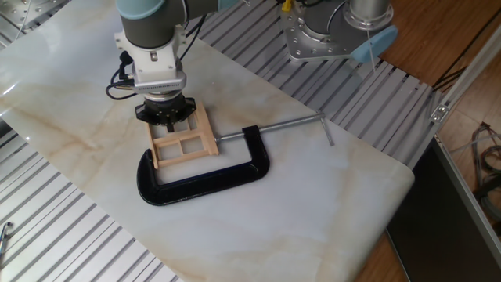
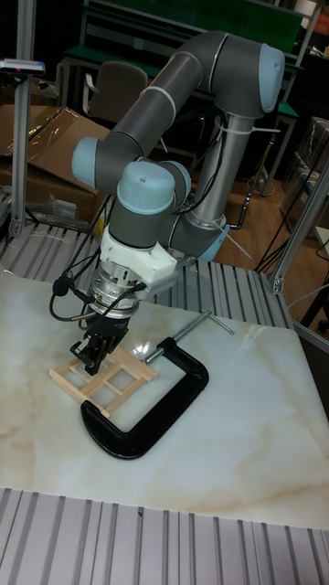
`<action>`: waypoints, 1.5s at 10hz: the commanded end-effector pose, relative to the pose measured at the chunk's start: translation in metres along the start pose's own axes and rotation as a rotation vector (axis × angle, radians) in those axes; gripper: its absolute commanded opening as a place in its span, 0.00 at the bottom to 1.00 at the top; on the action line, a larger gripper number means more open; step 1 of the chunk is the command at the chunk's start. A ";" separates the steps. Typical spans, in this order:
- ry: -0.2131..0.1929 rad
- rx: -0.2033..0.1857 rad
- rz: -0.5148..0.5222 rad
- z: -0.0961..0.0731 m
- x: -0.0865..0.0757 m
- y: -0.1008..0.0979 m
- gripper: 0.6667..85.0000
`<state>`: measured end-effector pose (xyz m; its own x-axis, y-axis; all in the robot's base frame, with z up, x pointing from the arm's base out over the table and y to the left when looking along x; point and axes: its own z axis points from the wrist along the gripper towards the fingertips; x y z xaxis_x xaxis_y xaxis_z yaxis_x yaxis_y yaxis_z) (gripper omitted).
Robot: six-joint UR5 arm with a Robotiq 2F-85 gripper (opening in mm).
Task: Close a sliding window
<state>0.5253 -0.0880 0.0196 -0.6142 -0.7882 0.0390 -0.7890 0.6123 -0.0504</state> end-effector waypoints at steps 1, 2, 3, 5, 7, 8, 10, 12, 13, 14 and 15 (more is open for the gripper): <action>-0.019 -0.024 0.002 0.001 0.001 0.004 0.00; -0.018 -0.025 -0.008 0.002 0.003 0.002 0.00; -0.019 -0.026 -0.021 0.003 0.003 0.001 0.00; -0.014 -0.024 -0.028 0.007 0.005 -0.002 0.00; -0.013 -0.022 -0.039 0.009 0.005 -0.004 0.00; -0.015 -0.022 -0.044 0.010 0.005 -0.004 0.00; -0.015 -0.021 -0.051 0.011 0.006 -0.005 0.00; -0.016 -0.021 -0.058 0.012 0.007 -0.006 0.00; -0.016 -0.021 -0.061 0.012 0.007 -0.007 0.00; -0.015 -0.019 -0.070 0.013 0.007 -0.010 0.00; -0.016 -0.018 -0.071 0.013 0.007 -0.010 0.00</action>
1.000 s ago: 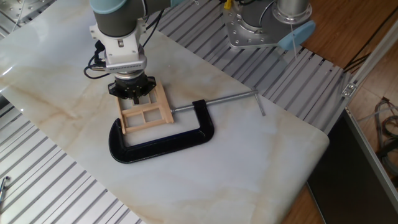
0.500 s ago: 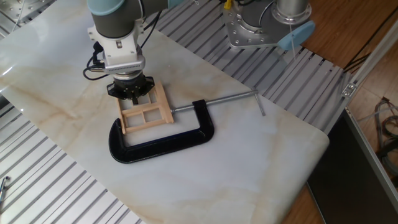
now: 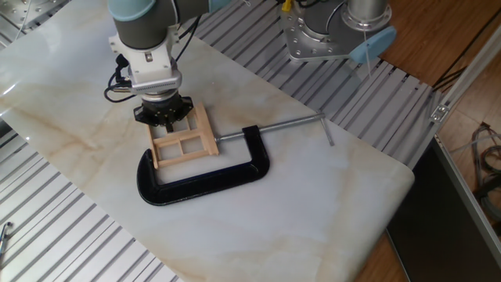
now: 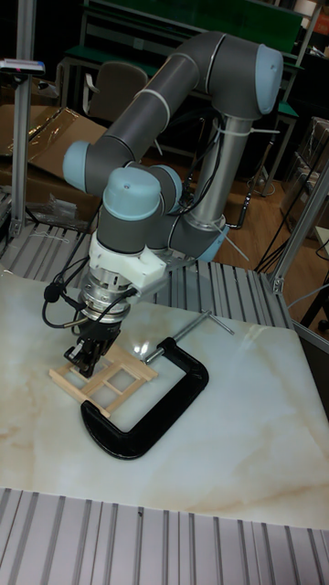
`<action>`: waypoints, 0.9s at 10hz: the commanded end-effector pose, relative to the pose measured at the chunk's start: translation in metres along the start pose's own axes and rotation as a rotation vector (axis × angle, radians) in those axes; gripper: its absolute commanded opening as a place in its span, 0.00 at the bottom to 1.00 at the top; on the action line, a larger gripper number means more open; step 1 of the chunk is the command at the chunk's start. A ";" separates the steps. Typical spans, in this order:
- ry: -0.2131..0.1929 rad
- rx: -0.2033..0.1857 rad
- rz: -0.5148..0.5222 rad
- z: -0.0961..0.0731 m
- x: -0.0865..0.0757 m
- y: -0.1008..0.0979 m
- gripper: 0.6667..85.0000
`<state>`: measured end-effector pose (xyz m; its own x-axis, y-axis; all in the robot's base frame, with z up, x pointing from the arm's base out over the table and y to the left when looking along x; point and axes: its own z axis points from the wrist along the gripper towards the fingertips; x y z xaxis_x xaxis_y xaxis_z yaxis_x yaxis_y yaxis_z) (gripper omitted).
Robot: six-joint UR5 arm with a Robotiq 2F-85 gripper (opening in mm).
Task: Close a sliding window
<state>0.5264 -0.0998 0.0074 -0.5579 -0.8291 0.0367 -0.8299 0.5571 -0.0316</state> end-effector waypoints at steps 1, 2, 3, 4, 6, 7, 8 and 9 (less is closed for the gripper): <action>0.000 0.008 -0.008 -0.002 0.000 -0.005 0.00; 0.007 0.013 -0.013 -0.004 0.000 -0.007 0.00; 0.008 0.015 -0.016 -0.004 -0.002 -0.007 0.00; 0.000 0.014 -0.024 -0.004 -0.004 -0.009 0.00; -0.012 0.010 -0.059 -0.003 0.001 -0.019 0.00; -0.017 0.006 -0.074 -0.003 0.004 -0.024 0.00; -0.022 0.003 -0.080 -0.003 0.004 -0.026 0.00; -0.022 0.005 -0.083 -0.003 0.004 -0.028 0.00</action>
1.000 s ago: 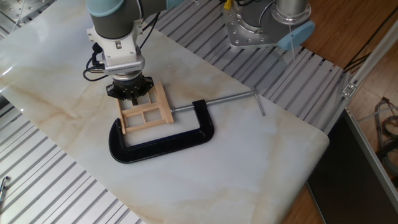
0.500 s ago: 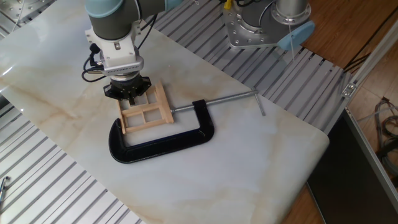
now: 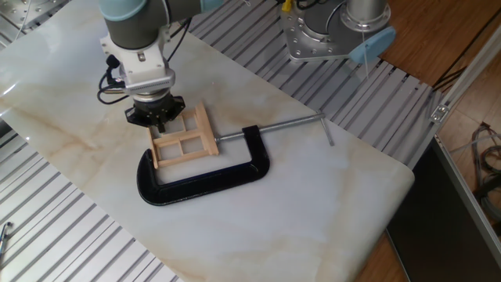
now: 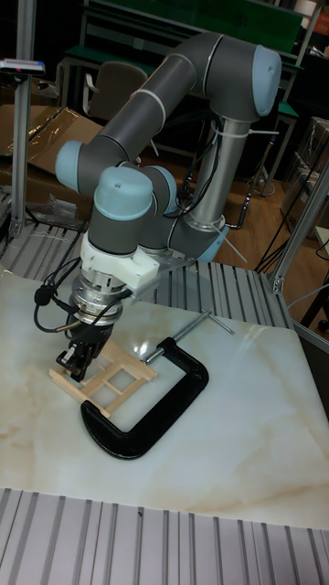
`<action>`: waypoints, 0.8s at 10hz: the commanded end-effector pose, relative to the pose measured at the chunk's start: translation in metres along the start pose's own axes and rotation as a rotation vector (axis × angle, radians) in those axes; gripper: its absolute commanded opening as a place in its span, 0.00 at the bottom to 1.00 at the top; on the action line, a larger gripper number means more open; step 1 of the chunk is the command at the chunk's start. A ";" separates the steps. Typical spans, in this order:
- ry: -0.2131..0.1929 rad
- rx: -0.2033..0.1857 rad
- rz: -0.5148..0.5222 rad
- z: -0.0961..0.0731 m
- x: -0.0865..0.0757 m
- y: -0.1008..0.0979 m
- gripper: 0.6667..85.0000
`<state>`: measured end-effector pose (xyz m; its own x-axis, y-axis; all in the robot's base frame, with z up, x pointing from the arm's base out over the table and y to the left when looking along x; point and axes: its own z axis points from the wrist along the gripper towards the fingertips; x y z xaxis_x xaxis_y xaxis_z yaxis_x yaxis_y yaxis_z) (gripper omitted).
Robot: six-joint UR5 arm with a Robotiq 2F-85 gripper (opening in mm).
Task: Close a sliding window
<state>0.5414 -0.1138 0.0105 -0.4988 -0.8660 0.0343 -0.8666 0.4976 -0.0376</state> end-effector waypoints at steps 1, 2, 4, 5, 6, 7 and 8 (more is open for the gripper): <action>-0.021 0.000 -0.020 0.000 0.001 -0.010 0.00; -0.025 -0.004 -0.013 0.000 0.000 -0.009 0.00; -0.028 -0.026 0.036 -0.001 -0.002 -0.001 0.00; -0.024 -0.029 0.043 -0.002 -0.001 0.001 0.00; -0.016 -0.031 0.052 -0.005 0.000 0.003 0.00; -0.011 -0.036 0.060 -0.007 0.001 0.005 0.00; -0.007 -0.037 0.066 -0.009 0.002 0.006 0.00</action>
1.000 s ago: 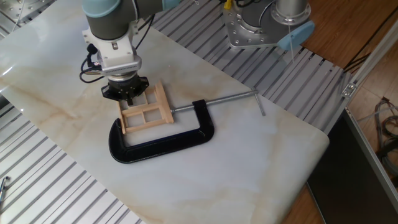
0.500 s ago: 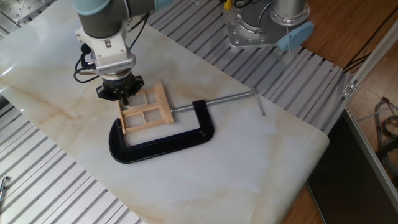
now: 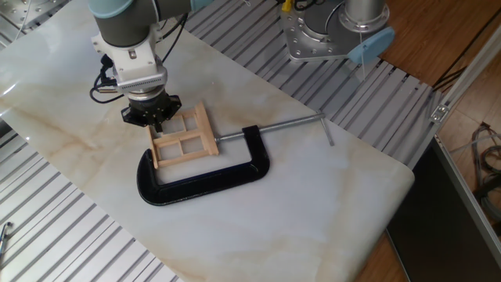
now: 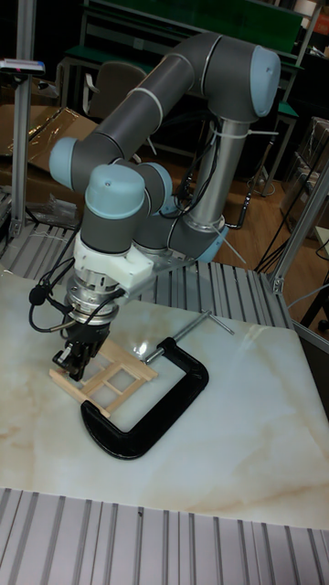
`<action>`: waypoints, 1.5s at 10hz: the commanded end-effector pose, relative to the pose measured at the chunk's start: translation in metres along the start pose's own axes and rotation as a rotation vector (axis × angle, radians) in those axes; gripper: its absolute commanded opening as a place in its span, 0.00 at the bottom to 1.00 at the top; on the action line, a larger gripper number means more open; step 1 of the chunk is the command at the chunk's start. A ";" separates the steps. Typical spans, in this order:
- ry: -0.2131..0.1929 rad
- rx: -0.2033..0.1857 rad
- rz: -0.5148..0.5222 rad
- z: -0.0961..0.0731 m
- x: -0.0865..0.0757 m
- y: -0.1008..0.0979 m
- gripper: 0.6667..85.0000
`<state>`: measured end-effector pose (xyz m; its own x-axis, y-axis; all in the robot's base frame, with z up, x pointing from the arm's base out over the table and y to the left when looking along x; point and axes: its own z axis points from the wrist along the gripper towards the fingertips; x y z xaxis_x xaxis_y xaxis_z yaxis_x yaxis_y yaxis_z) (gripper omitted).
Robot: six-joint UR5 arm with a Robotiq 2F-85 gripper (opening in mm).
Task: Close a sliding window
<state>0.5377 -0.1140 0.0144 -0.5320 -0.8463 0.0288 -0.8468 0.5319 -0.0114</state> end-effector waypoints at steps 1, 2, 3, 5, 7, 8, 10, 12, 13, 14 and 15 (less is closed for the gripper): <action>-0.001 -0.012 0.032 -0.005 0.001 0.005 0.00; 0.001 -0.016 0.049 -0.006 0.001 0.008 0.00; -0.012 -0.029 0.076 -0.005 -0.004 0.015 0.00; -0.018 -0.023 0.072 -0.002 -0.007 0.014 0.00; -0.037 -0.025 0.047 0.001 -0.011 0.012 0.00; -0.040 -0.023 0.039 0.002 -0.012 0.010 0.00; -0.045 -0.022 0.026 0.004 -0.013 0.010 0.00; -0.049 -0.023 0.020 0.005 -0.013 0.009 0.00; -0.050 -0.021 0.018 0.005 -0.014 0.009 0.00; -0.050 -0.020 0.013 0.005 -0.014 0.007 0.00; -0.052 -0.021 0.010 0.006 -0.013 0.007 0.00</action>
<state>0.5364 -0.1000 0.0083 -0.5421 -0.8403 -0.0082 -0.8403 0.5420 0.0077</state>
